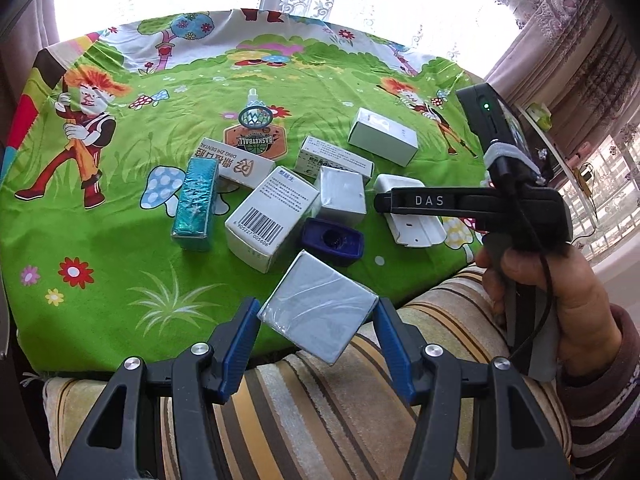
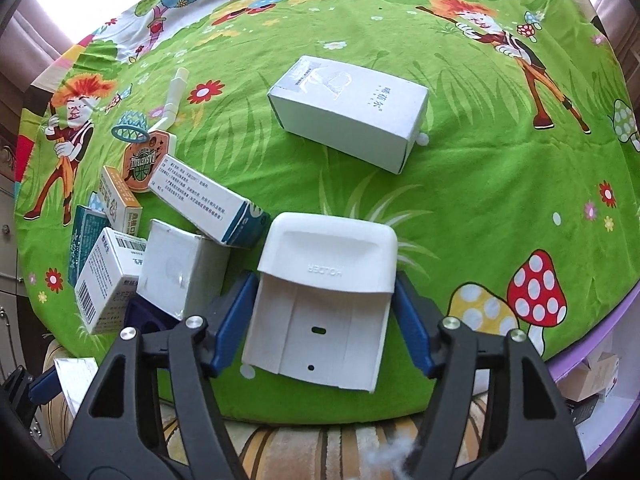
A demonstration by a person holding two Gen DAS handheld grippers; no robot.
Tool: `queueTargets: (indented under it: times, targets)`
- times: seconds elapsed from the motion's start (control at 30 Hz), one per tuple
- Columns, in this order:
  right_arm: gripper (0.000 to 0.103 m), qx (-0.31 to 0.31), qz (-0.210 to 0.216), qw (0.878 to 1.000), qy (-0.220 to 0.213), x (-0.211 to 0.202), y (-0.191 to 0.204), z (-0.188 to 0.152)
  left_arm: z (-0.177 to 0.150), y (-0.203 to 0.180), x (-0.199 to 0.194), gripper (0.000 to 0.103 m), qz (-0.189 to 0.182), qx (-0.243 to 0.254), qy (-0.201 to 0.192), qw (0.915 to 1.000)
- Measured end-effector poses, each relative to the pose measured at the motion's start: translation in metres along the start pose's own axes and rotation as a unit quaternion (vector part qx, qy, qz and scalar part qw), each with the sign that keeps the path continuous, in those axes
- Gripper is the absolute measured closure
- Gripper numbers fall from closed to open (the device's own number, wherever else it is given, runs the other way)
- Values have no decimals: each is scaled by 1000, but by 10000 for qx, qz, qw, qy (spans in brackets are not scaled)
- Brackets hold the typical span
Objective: Organize rigid objects
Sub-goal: 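Grasp the silver-wrapped box with the left gripper while the right grasps the white holder, then carry both held items over the purple box and open both grippers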
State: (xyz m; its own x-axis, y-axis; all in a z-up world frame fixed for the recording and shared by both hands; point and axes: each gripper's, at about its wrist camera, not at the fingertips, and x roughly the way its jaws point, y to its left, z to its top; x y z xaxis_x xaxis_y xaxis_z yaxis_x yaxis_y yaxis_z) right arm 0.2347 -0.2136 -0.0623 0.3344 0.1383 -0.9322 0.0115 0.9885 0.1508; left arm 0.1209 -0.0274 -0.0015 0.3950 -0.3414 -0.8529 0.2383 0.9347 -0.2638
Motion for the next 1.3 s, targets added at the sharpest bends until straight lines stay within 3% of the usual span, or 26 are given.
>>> queueTargets:
  times: [0.83, 1.3]
  targets:
    - [35, 170, 450, 9934, -1037, -99, -55, -66, -7, -73, 0, 44, -152, 296, 31, 9994]
    - [35, 587, 351, 9886, -1343, -144, -129, -102, -1, -145, 8, 44, -551, 754, 5, 9956]
